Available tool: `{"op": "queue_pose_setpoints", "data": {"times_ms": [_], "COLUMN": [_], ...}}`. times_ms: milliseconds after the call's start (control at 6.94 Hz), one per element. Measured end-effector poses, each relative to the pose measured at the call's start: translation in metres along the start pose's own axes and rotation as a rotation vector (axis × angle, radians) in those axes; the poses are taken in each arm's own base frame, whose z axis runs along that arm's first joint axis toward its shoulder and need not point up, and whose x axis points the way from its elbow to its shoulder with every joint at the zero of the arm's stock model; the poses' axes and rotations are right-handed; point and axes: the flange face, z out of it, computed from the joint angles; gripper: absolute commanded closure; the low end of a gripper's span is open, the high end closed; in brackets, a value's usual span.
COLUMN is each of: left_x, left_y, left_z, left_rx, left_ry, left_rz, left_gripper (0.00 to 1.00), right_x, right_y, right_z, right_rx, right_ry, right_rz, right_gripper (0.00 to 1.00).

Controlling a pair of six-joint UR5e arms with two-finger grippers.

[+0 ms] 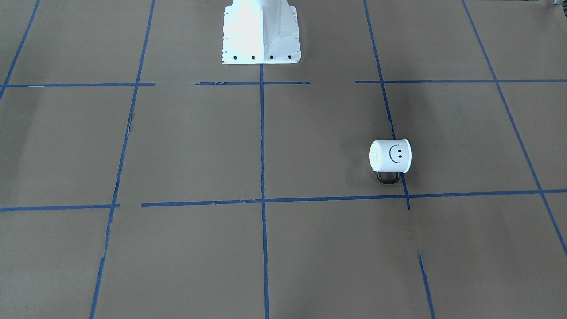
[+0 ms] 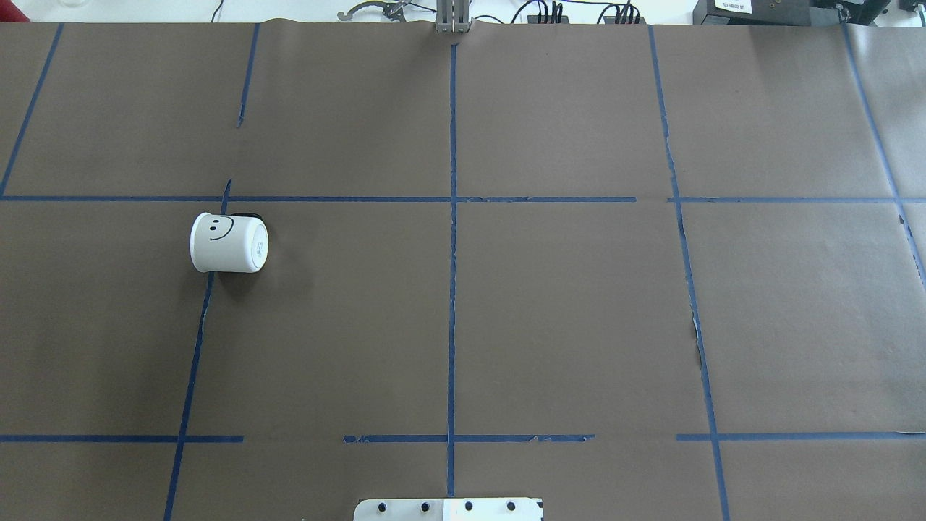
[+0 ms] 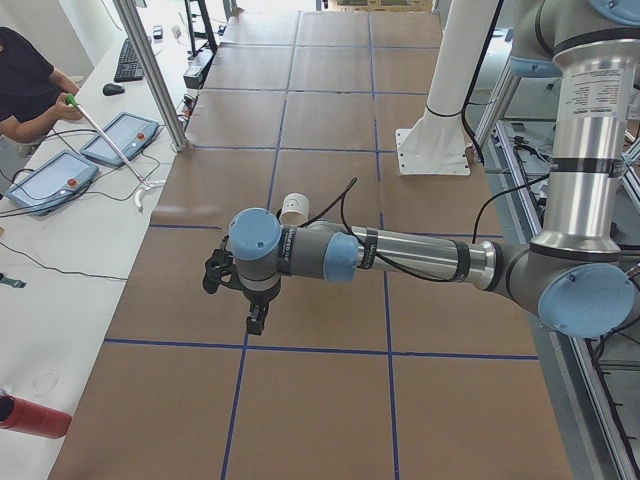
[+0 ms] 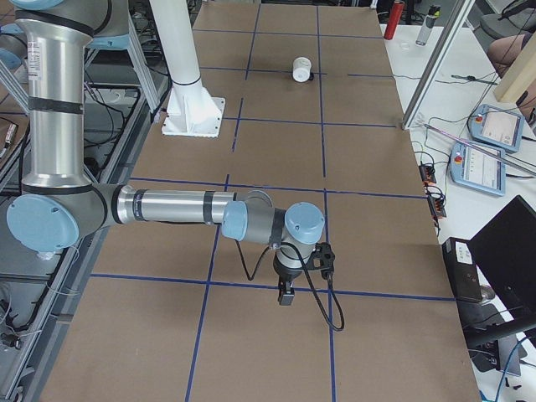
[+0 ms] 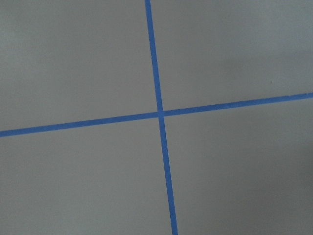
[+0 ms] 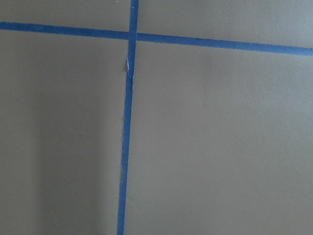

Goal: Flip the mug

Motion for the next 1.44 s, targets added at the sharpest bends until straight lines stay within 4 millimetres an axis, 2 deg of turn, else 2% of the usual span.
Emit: {"op": "queue_pose_setpoints", "data": {"times_ms": [432, 576, 864, 1152, 1296, 1440], "left_x": [0.069, 0.09, 0.134, 0.145, 0.148, 0.159], "left_y": [-0.013, -0.013, -0.005, 0.008, 0.013, 0.016], "left_z": [0.034, 0.041, 0.074, 0.11, 0.123, 0.133], "left_rx": [0.079, 0.104, 0.132, 0.199, 0.223, 0.248], "left_ry": [0.081, 0.126, 0.248, 0.36, 0.415, 0.463], "left_rz": [-0.171, -0.254, -0.391, -0.485, -0.53, -0.571], "left_gripper": [0.0, 0.0, 0.0, 0.0, 0.0, 0.0], "right_x": [0.0, 0.0, 0.0, 0.0, 0.0, 0.0], "right_y": [0.0, 0.0, 0.0, 0.0, 0.0, 0.0], "right_z": [0.0, 0.0, 0.0, 0.0, 0.0, 0.0], "right_rx": [0.0, 0.0, 0.0, 0.0, 0.0, 0.0], "right_ry": [0.0, 0.0, 0.0, 0.0, 0.0, 0.0], "right_rz": [0.0, 0.0, 0.0, 0.0, 0.0, 0.0], "right_gripper": [0.0, 0.0, 0.0, 0.0, 0.0, 0.0]}}
